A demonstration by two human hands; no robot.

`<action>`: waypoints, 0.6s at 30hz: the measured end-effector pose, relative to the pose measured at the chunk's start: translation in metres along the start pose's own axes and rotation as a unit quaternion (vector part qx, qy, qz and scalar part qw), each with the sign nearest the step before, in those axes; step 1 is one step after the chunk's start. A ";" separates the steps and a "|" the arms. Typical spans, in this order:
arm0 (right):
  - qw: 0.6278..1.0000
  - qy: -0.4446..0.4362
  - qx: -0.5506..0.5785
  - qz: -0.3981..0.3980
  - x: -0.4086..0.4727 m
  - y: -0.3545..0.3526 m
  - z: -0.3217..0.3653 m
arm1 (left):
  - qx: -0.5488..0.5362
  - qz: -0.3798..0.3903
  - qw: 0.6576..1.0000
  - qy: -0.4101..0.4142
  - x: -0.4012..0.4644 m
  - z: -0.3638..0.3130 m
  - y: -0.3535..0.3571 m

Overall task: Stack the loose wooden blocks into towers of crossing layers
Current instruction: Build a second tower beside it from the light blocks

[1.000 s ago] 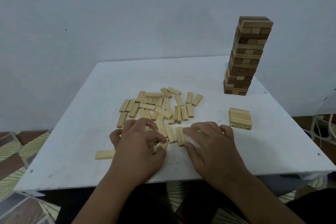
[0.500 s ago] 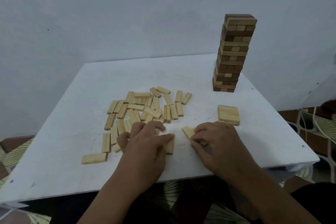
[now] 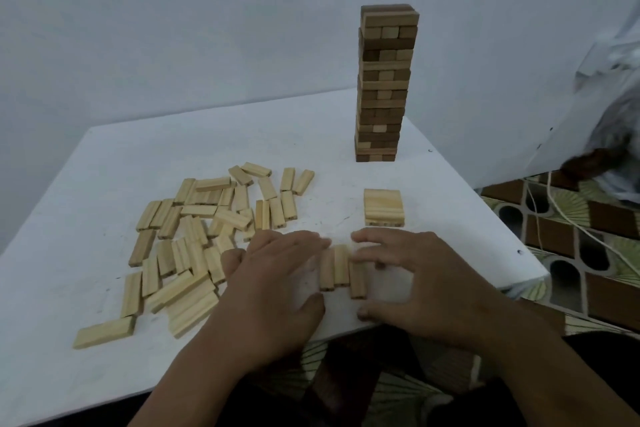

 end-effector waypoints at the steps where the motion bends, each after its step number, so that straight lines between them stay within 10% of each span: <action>1: 1.000 0.002 -0.005 -0.009 0.000 -0.003 -0.002 | -0.003 -0.002 1.000 0.000 -0.001 -0.001 -0.004; 18: 0.999 0.013 -0.027 0.016 0.020 0.005 -0.005 | -0.094 0.029 0.995 -0.002 0.020 0.001 -0.004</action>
Point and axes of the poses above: each hand's wrist, its own x-axis towards the middle knuckle, its own y-axis out of the palm, z = x × y, the point moved 4 cm from there along x, towards the middle knuckle, and after that the axes turned 10 degrees about y, right-handed, at the moved point
